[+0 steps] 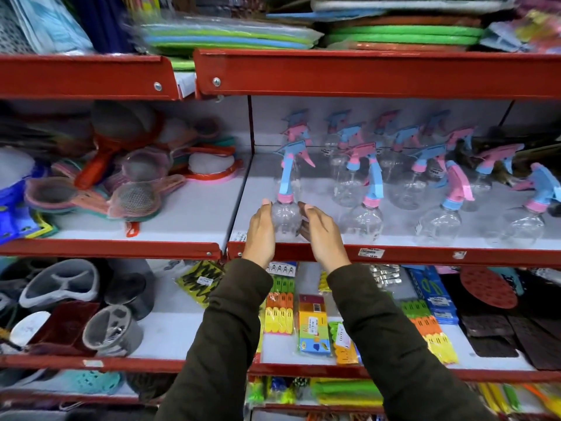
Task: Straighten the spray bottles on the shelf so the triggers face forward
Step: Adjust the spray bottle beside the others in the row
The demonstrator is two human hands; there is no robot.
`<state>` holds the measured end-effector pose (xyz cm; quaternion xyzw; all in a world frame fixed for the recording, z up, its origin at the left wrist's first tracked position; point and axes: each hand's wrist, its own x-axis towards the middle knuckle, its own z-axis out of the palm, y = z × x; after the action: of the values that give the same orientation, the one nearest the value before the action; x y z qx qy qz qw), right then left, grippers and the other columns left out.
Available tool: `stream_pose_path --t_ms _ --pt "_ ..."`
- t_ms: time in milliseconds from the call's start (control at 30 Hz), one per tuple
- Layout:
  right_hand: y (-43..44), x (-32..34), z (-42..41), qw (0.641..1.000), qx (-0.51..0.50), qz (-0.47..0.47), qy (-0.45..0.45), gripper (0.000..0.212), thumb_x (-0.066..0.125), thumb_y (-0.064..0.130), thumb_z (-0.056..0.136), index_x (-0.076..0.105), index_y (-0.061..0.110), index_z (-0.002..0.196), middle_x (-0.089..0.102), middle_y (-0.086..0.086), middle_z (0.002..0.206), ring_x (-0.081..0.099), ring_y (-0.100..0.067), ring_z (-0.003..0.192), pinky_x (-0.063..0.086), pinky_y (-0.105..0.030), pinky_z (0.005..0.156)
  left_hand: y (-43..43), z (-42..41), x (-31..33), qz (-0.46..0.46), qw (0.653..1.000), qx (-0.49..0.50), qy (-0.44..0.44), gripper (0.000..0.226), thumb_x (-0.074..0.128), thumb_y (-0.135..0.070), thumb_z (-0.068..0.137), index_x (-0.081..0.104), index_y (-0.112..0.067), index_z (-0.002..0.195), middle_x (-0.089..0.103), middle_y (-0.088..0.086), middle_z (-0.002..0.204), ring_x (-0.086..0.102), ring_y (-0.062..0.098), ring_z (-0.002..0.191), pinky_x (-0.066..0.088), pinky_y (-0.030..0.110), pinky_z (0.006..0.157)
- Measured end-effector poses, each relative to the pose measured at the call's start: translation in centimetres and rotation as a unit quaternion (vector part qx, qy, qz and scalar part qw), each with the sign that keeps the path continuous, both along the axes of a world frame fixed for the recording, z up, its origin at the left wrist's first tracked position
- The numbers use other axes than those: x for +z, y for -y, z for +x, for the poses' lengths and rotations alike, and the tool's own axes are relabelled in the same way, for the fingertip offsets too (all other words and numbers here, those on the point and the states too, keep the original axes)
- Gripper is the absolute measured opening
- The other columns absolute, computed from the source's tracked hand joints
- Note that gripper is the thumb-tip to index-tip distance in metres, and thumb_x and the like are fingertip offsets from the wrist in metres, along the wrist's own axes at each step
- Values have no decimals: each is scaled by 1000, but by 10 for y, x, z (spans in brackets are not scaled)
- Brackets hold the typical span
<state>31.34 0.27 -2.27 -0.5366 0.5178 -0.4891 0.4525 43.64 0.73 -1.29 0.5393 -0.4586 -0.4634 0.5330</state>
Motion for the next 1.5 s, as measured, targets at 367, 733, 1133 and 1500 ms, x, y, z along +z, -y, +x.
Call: stream_pose_path --t_ms 367,733,1133,1500 --pt "-15 31 11 1000 -9 1 14 48 40 40 102 59 17 139 61 -4 142 54 -21 135 38 -45 122 -28 -15 7 -29 988 95 120 47 26 -37 104 42 -11 140 35 14 151 36 19 132 17 20 97" --pt "-23 9 8 999 -26 -34 6 58 36 45 88 65 20 132 64 -6 143 57 -23 135 41 -48 121 -22 -7 11 -24 987 56 148 48 21 -30 105 43 -10 143 41 13 153 34 23 143 21 25 111" --pt "-35 2 6 997 -23 -73 -16 38 38 25 106 64 21 135 57 -3 137 56 -22 133 40 -44 121 -17 -8 15 -27 993 52 99 50 24 -37 104 50 -14 139 45 13 152 41 26 140 27 37 118" --pt "-50 -4 -30 972 -138 -183 45 28 46 32 102 68 29 118 62 -5 129 61 -9 121 46 -25 105 -45 -55 4 -203 959 178 83 42 35 -41 96 49 -24 132 46 1 137 39 9 127 26 16 107"
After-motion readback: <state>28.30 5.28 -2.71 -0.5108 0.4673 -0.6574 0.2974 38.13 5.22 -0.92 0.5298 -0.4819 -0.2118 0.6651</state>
